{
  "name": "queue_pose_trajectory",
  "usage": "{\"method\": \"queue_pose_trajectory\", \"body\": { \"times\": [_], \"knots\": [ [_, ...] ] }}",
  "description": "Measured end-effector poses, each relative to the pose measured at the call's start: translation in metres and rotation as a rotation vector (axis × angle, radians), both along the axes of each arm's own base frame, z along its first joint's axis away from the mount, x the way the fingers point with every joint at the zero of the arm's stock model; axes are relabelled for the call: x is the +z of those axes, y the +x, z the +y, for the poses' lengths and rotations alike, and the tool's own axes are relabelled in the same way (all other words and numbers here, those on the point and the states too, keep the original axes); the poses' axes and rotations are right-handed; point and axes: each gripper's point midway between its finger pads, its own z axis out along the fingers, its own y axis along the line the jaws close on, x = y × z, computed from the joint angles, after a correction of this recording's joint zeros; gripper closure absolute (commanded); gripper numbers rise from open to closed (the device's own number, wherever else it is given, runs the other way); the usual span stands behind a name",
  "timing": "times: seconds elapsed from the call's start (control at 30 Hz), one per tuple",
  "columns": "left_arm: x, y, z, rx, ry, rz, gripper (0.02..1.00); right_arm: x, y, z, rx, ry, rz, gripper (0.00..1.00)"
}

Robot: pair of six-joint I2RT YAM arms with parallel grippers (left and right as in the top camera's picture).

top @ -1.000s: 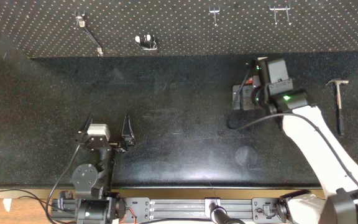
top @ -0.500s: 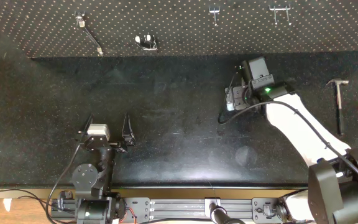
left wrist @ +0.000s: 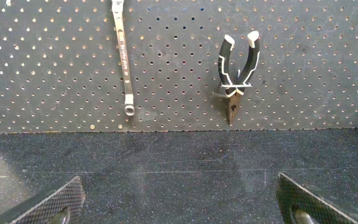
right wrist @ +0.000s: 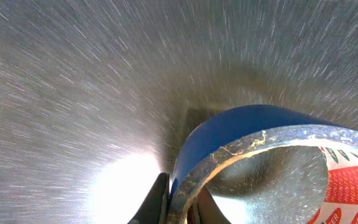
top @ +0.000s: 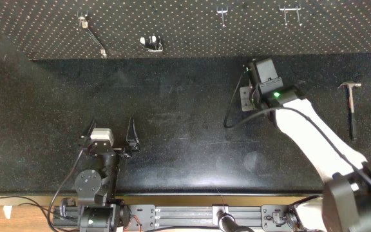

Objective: Place Tools Onto Pegboard

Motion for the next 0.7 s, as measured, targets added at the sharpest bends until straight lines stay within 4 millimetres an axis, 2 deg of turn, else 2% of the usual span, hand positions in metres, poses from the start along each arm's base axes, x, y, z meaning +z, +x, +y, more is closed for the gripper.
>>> {"method": "queue_pose_trajectory", "body": {
  "times": [0.03, 0.07, 0.1, 0.2, 0.27, 0.33, 0.43, 0.53, 0.57, 0.7],
  "knots": [
    [0.0, 0.0, 0.0, 0.0, 0.0, 0.0, 0.023, 0.023, 0.003, 0.006, -0.01, 0.026, -0.074, 0.925],
    [0.0, 0.0, 0.0, 0.0, 0.0, 0.0, 0.023, 0.057, 0.003, 0.015, -0.026, 0.068, -0.175, 0.925],
    [0.0, 0.0, 0.0, 0.0, 0.0, 0.0, 0.023, 0.08, -0.002, 0.022, -0.045, 0.103, -0.235, 0.925],
    [0.0, 0.0, 0.0, 0.0, 0.0, 0.0, 0.023, 0.124, -0.014, 0.043, -0.073, 0.175, -0.364, 0.925],
    [0.0, 0.0, 0.0, 0.0, 0.0, 0.0, 0.023, 0.147, -0.015, 0.066, -0.077, 0.205, -0.473, 0.923],
    [0.0, 0.0, 0.0, 0.0, 0.0, 0.0, 0.023, 0.167, -0.011, 0.075, -0.118, 0.217, -0.576, 0.925],
    [0.0, 0.0, 0.0, 0.0, 0.0, 0.0, 0.02, 0.189, 0.001, 0.076, -0.219, 0.225, -0.706, 0.925],
    [0.0, 0.0, 0.0, 0.0, 0.0, 0.0, 0.023, 0.195, 0.018, 0.074, -0.301, 0.215, -0.796, 0.928],
    [0.0, 0.0, 0.0, 0.0, 0.0, 0.0, 0.02, 0.203, 0.026, 0.078, -0.308, 0.229, -0.845, 0.928],
    [0.0, 0.0, 0.0, 0.0, 0.0, 0.0, 0.023, 0.208, 0.035, 0.086, -0.273, 0.192, -0.91, 0.925]
  ]
}}
